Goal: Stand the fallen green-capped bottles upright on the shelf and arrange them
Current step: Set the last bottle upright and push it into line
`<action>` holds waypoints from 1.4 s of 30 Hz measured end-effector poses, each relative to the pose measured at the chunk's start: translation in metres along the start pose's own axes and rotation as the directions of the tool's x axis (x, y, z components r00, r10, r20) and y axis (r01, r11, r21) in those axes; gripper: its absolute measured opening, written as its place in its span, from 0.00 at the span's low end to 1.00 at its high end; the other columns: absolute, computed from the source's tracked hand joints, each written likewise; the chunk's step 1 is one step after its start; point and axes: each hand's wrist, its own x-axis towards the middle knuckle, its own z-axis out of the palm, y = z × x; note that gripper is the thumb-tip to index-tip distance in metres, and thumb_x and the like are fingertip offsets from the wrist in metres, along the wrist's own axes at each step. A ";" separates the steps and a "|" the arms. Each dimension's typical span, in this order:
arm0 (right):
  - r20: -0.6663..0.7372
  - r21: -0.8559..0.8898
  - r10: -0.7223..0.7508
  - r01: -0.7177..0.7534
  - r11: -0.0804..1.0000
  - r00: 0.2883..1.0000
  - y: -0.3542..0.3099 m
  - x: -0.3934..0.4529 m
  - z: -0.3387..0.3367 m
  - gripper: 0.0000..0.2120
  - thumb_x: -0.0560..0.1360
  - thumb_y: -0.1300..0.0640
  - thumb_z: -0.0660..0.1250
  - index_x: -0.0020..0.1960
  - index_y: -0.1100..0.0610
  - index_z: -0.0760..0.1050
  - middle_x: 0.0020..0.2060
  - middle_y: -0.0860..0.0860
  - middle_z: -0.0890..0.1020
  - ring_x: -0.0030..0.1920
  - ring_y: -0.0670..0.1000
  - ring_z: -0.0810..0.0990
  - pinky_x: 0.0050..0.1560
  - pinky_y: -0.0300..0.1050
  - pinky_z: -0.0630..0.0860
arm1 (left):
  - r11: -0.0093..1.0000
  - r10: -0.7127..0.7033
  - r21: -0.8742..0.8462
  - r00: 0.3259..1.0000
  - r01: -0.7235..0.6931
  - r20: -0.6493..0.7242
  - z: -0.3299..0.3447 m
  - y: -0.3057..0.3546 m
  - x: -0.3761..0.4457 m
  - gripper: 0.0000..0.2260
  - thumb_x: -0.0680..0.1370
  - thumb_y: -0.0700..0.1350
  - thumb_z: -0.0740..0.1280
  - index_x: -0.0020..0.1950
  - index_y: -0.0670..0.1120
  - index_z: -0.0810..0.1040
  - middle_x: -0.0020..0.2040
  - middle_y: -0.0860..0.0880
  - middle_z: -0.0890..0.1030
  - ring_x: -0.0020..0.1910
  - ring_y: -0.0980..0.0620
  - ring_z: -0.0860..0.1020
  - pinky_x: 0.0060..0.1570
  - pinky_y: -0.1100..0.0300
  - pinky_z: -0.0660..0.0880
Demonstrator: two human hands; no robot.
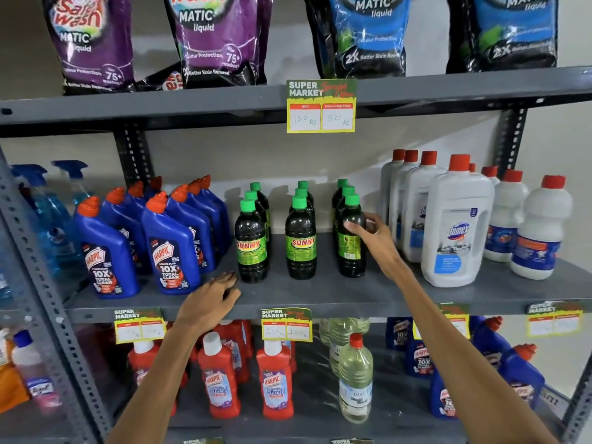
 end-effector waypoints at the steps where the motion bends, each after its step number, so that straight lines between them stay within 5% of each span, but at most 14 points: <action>1: -0.017 -0.051 -0.012 0.011 0.999 1.000 -0.003 0.000 0.001 0.35 0.64 0.43 0.79 0.65 0.53 0.70 0.54 0.46 0.81 0.53 0.43 0.81 0.49 0.36 0.74 | 1.000 0.004 0.003 1.000 -0.004 -0.005 0.000 0.000 0.000 0.23 0.82 0.55 0.55 0.76 0.50 0.64 0.77 0.53 0.64 0.75 0.52 0.63 0.71 0.52 0.63; 6: -0.082 -0.232 -0.088 0.067 0.970 0.993 -0.007 0.009 0.008 0.36 0.60 0.44 0.82 0.61 0.52 0.68 0.49 0.42 0.79 0.48 0.38 0.79 0.44 0.32 0.73 | 1.000 0.016 0.013 0.999 -0.015 -0.042 0.000 0.001 -0.001 0.23 0.82 0.54 0.56 0.76 0.49 0.66 0.77 0.53 0.65 0.75 0.52 0.64 0.70 0.53 0.63; 16: 0.084 0.039 0.000 -0.003 0.999 0.996 -0.003 0.013 -0.008 0.21 0.65 0.51 0.72 0.58 0.52 0.79 0.50 0.50 0.85 0.52 0.53 0.83 0.47 0.46 0.75 | 0.999 0.033 0.025 0.999 -0.032 -0.036 0.002 -0.001 0.002 0.23 0.82 0.54 0.56 0.76 0.49 0.65 0.77 0.53 0.64 0.75 0.53 0.63 0.70 0.54 0.63; 19: 0.161 0.061 -0.020 0.010 0.998 0.987 -0.002 0.012 -0.014 0.15 0.68 0.52 0.70 0.55 0.49 0.82 0.49 0.50 0.86 0.49 0.50 0.83 0.48 0.47 0.74 | 0.999 0.031 0.025 0.999 -0.030 -0.034 0.002 -0.002 0.002 0.23 0.82 0.54 0.56 0.76 0.49 0.65 0.77 0.53 0.64 0.75 0.53 0.63 0.70 0.54 0.62; 25: 0.068 0.010 0.025 -0.026 1.000 0.997 0.000 0.010 -0.008 0.35 0.61 0.41 0.80 0.62 0.54 0.74 0.54 0.50 0.82 0.54 0.48 0.82 0.51 0.43 0.76 | 0.999 0.032 0.020 0.999 -0.032 -0.040 0.003 -0.002 0.001 0.23 0.82 0.54 0.56 0.76 0.50 0.66 0.76 0.53 0.65 0.75 0.53 0.64 0.70 0.53 0.63; 29: 0.013 0.009 0.016 -0.017 1.000 1.000 -0.002 0.009 -0.003 0.25 0.64 0.48 0.81 0.56 0.56 0.78 0.49 0.49 0.84 0.49 0.47 0.83 0.44 0.36 0.76 | 0.999 0.031 0.014 0.999 -0.031 -0.044 0.002 -0.001 0.000 0.23 0.82 0.54 0.56 0.76 0.49 0.66 0.76 0.53 0.65 0.75 0.53 0.64 0.70 0.53 0.63; 33: -0.008 0.052 -0.005 0.005 0.999 1.000 -0.003 0.007 -0.004 0.13 0.66 0.53 0.79 0.49 0.53 0.82 0.44 0.49 0.85 0.44 0.47 0.83 0.46 0.41 0.77 | 1.000 0.024 0.010 0.999 -0.024 -0.048 0.001 0.001 -0.001 0.22 0.82 0.54 0.56 0.76 0.50 0.66 0.76 0.53 0.65 0.75 0.53 0.64 0.70 0.53 0.63; 42: 0.004 0.087 0.005 -0.005 0.996 1.000 -0.005 0.002 -0.005 0.14 0.63 0.49 0.77 0.48 0.50 0.85 0.47 0.49 0.88 0.49 0.49 0.86 0.52 0.47 0.79 | 1.000 0.030 0.009 0.999 -0.029 -0.039 -0.001 0.003 -0.003 0.23 0.82 0.54 0.56 0.76 0.49 0.66 0.76 0.52 0.65 0.75 0.53 0.64 0.70 0.53 0.64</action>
